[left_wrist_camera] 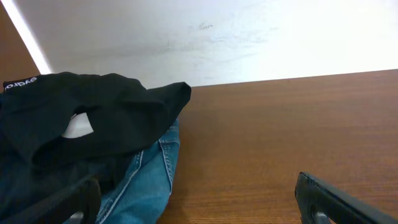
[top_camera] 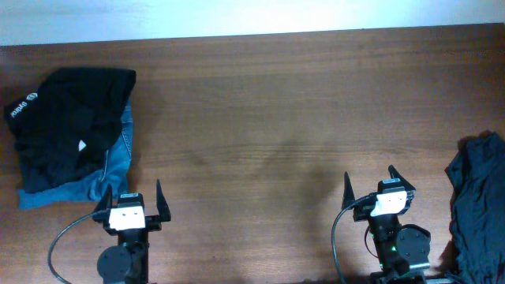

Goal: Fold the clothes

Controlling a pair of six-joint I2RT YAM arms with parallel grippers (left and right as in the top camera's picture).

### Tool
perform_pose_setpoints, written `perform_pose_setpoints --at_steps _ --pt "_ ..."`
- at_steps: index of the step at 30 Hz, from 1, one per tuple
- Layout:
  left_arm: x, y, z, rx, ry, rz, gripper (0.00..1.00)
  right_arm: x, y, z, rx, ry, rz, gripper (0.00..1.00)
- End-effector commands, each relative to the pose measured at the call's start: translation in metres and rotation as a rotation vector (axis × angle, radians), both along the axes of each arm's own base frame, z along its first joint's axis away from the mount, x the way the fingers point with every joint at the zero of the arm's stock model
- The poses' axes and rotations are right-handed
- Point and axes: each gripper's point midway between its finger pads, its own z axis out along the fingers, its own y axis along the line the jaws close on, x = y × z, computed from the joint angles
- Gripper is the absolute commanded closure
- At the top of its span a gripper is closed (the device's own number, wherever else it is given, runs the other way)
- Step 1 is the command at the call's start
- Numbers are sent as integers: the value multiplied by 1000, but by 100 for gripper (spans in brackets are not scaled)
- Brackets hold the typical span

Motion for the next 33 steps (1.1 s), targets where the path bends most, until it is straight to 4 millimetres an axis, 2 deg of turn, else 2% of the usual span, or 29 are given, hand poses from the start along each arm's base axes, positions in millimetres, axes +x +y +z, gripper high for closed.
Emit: perform_pose_setpoints --at_steps 1,6,10,12,20,27,33 --pt "0 -2 5 -5 -27 -14 1 0 5 0 -1 -7 29 1" --pt "1 -8 11 -20 -52 -50 1 0 2 13 1 -43 11 1" --pt "0 -9 15 -72 -63 -48 1 -2 -15 21 41 -38 -90 1" --pt "0 -9 23 -85 -76 -49 0 -6 -24 26 62 -24 -142 1" --pt "3 -8 51 -87 -57 -47 1 -11 -37 54 49 14 -220 1" --pt "26 -10 71 -105 63 -67 1 3 -40 73 37 169 -250 1" --pt "55 -15 67 -150 295 -98 1 27 -37 70 -13 419 -251 1"
